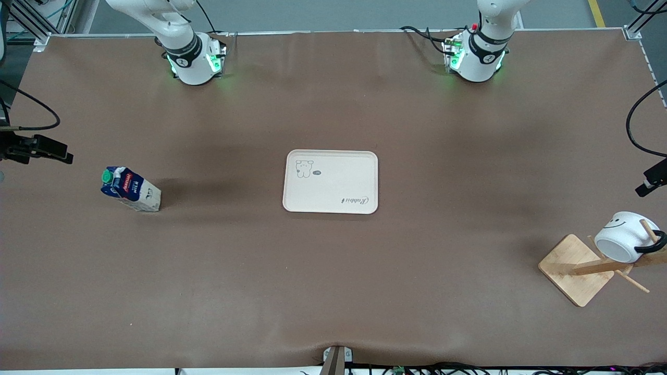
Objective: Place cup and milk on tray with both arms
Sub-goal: 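Grasp the milk carton with the right gripper while the left gripper reaches the mug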
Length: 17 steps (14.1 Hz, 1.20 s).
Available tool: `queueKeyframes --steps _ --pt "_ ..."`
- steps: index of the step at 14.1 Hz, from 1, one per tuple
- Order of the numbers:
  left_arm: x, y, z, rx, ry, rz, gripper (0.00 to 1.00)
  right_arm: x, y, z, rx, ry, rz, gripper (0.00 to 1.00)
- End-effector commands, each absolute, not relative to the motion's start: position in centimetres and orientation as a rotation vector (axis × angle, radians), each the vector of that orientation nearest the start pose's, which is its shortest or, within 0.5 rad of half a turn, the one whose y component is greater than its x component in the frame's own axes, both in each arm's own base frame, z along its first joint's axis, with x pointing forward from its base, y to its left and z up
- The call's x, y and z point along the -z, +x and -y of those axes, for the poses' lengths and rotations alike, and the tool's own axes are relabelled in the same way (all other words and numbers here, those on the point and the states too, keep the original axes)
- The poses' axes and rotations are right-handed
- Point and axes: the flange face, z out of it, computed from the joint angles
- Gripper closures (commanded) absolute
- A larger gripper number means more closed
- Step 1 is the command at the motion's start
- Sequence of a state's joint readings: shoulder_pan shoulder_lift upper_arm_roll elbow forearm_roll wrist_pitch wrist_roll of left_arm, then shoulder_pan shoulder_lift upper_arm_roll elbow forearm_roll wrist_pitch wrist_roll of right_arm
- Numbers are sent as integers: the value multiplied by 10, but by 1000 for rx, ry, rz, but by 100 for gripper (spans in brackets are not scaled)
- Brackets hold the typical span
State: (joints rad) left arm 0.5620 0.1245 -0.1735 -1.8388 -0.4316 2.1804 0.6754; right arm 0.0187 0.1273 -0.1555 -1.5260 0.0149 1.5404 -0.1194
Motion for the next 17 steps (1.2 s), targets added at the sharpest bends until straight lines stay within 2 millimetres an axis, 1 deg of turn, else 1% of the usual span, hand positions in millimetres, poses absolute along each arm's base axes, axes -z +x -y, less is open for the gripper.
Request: queueKeyframes --steps 1,2,4,5,6,7,8,10,11,12,13,14,15,17 --pt "-464 578 -241 758 -3330 -187 0 -536 597 75 -278 -3107 -64 0" --pt "-460 580 -242 798 -3326 -206 0 -536 596 76 -282 -3108 -66 0" --pt "-447 583 -245 848 -3343 -234 0 -520 597 91 -333 -3091 -102 0" --pt "-441 585 -247 872 -3351 -218 0 -519 597 94 -333 -3074 -115 0" --pt "-441 588 -250 901 -3330 -235 0 -512 599 96 -350 -3068 -129 0" --pt "-439 590 -248 913 -3318 -252 0 -496 604 96 -388 -3064 -130 0" --pt "-438 591 -246 924 -3318 -246 0 -485 606 97 -419 -3061 -133 0" --pt "-434 596 -242 949 -3332 -230 6 -479 604 95 -467 -3051 -142 0" --pt "-431 598 -241 959 -3333 -217 8 -461 603 95 -532 -3036 -179 0" --pt "-429 600 -238 966 -3331 -217 10 -457 604 93 -545 -3035 -182 0" --pt "-431 603 -231 974 -3327 -233 13 -457 604 90 -548 -3037 -172 0" --pt "-431 604 -229 979 -3325 -234 16 -453 603 93 -566 -3031 -186 0" --pt "-431 605 -228 977 -3328 -228 22 -441 605 96 -596 -3023 -208 0" --pt "-431 605 -226 975 -3331 -225 41 -429 602 99 -659 -3010 -229 0"
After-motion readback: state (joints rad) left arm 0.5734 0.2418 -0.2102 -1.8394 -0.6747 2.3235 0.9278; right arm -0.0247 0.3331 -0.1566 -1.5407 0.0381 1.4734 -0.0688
